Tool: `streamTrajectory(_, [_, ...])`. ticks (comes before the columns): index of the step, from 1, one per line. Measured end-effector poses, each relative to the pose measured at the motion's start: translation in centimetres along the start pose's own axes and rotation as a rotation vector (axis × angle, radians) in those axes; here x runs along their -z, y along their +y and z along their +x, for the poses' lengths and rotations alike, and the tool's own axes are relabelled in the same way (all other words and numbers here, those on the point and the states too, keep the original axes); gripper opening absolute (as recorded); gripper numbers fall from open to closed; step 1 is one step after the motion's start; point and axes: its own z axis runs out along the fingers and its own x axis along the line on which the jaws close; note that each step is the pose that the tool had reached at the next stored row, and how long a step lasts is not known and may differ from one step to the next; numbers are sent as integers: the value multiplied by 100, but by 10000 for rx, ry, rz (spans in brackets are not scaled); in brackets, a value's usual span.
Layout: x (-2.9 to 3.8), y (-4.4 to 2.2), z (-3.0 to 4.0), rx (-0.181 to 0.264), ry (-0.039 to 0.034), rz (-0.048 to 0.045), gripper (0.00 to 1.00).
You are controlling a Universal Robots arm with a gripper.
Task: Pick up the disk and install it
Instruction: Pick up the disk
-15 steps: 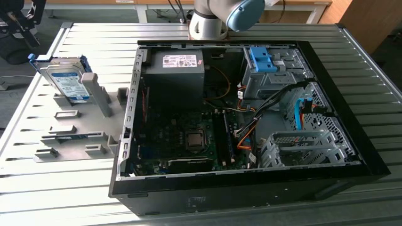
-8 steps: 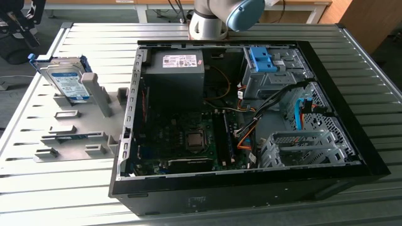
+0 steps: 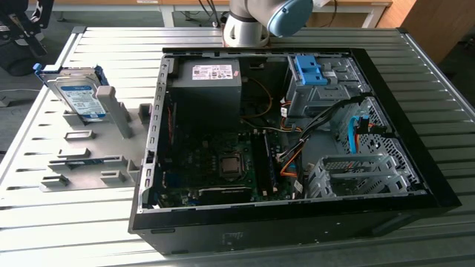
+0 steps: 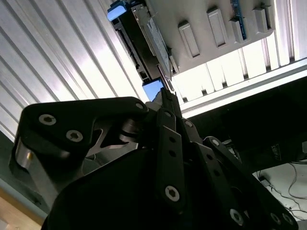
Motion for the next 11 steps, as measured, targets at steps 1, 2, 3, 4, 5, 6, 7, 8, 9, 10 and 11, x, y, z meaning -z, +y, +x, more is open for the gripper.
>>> streamTrajectory(1, [0,0,0,32,1,-1,11])
streamTrajectory(2, [0,0,0,64,2,-1,11])
streamTrajectory(3, [0,0,0,96,4,-2,11])
streamTrajectory(4, [0,0,0,127,6,-3,11])
streamTrajectory(5, [0,0,0,158,7,-4,11])
streamTrajectory(6, [0,0,0,190,9,-5,11])
streamTrajectory(7, [0,0,0,221,10,-5,11])
streamTrajectory(8, [0,0,0,253,11,-6,11])
streamTrajectory(9, [0,0,0,286,12,-7,11])
streamTrajectory(10, [0,0,0,319,14,-8,11])
streamTrajectory(11, [0,0,0,352,15,-8,11])
